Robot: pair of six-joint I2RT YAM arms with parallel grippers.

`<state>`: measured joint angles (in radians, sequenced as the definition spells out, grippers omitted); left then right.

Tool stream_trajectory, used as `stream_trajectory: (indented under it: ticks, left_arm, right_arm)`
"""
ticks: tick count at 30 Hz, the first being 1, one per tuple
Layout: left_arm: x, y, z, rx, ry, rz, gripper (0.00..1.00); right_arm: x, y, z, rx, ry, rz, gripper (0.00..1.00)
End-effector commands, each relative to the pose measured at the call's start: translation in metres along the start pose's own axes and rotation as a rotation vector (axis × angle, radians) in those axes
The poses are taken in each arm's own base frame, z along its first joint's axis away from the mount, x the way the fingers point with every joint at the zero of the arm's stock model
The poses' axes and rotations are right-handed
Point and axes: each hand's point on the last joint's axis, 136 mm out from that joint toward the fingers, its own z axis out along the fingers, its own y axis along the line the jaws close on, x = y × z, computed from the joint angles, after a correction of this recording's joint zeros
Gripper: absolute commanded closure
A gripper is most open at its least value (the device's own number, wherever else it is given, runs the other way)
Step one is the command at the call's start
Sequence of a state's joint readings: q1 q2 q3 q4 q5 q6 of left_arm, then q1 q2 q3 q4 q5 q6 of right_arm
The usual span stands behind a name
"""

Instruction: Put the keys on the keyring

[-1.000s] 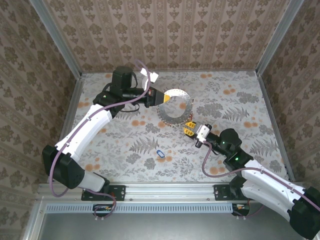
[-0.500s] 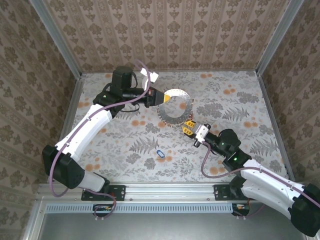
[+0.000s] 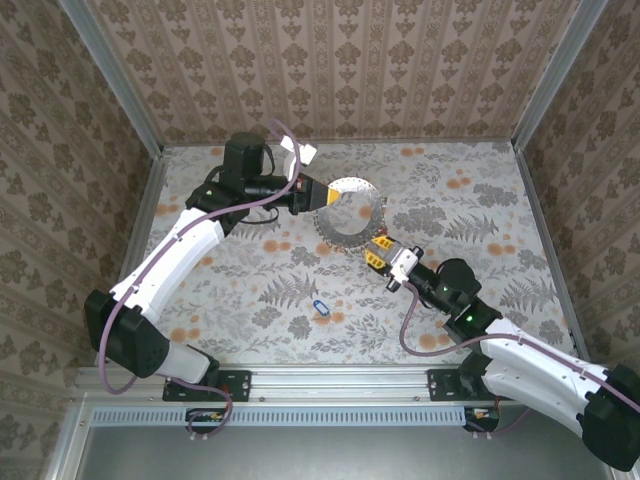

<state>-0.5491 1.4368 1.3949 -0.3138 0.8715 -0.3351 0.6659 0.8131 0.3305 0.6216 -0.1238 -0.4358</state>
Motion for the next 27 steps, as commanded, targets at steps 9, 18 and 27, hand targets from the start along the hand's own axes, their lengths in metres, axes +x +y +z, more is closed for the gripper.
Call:
stream_trajectory:
  ticks: [9, 18, 27]
  left_arm:
    - [-0.021, -0.031, -0.012, 0.054, -0.059, 0.084, 1.0]
    - [-0.022, -0.032, -0.012, 0.054, -0.063, 0.081, 1.0]
    - [-0.022, -0.032, -0.011, 0.055, -0.064, 0.079, 1.0]
  right_arm:
    - [-0.004, -0.004, 0.004, 0.026, -0.018, 0.001, 0.72]
    - [0.0, -0.011, 0.002, 0.075, -0.004, 0.003, 0.82]
    - [0.002, -0.012, 0.002, 0.081, 0.002, 0.011, 0.87]
